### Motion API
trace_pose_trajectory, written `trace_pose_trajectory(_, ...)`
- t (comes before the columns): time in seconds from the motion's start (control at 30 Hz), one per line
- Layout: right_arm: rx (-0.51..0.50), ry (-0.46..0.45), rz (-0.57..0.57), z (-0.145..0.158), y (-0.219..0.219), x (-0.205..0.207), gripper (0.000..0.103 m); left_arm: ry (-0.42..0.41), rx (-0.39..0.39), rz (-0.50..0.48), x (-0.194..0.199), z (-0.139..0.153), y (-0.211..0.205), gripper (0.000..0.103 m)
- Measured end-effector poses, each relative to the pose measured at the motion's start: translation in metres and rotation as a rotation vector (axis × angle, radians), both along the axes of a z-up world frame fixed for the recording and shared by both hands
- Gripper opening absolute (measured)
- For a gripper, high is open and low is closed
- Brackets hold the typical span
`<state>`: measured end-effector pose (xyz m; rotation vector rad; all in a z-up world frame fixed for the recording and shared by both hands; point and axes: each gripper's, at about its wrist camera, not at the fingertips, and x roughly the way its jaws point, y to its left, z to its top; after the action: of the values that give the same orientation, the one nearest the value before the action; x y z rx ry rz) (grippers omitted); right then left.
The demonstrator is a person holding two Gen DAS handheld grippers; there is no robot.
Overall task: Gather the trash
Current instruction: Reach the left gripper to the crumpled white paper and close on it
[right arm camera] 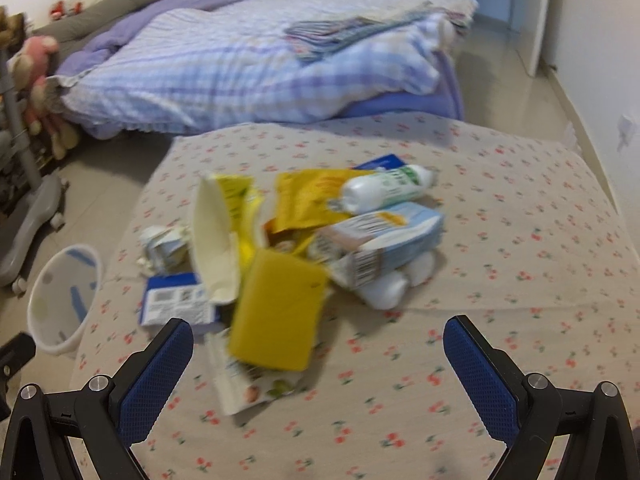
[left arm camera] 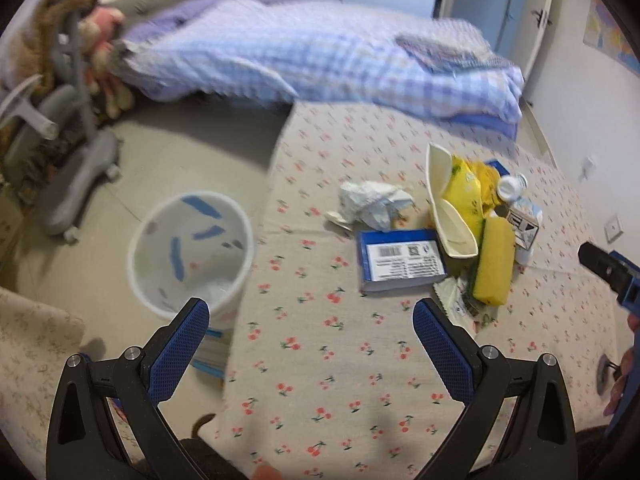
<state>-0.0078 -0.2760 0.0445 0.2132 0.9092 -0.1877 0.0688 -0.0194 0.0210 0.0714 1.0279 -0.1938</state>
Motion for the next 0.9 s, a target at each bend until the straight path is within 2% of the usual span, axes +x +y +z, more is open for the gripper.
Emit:
trace_pose_trajectory(0.07, 0.004, 0.028, -0.014, 0.001, -0.014, 0.01, 0.103, 0.054, -0.009, -0.015, 0.018, -0.008, -0.006, 0.103)
trace_pose_trajectory(0.2, 0.025, 0.063, -0.021, -0.004, -0.034, 0.024, 0.103, 0.08, -0.007, 0.011, 0.047, -0.02, -0.013, 0.103)
trace_pose_trajectory(0.43, 0.143, 0.166, -0.045, -0.037, -0.075, 0.053, 0.103, 0.152, -0.161, 0.026, 0.096, -0.042, -0.032, 0.099)
trace_pose_trajectory(0.6, 0.207, 0.184, -0.046, -0.051, -0.087, 0.073, 0.103, 0.18, -0.187, 0.035, 0.124, -0.058, -0.052, 0.089)
trace_pose_trajectory(0.9, 0.35, 0.212, -0.086, -0.078, -0.098, 0.098, 0.103, 0.19, -0.202, 0.074, 0.151, -0.081, -0.057, 0.073)
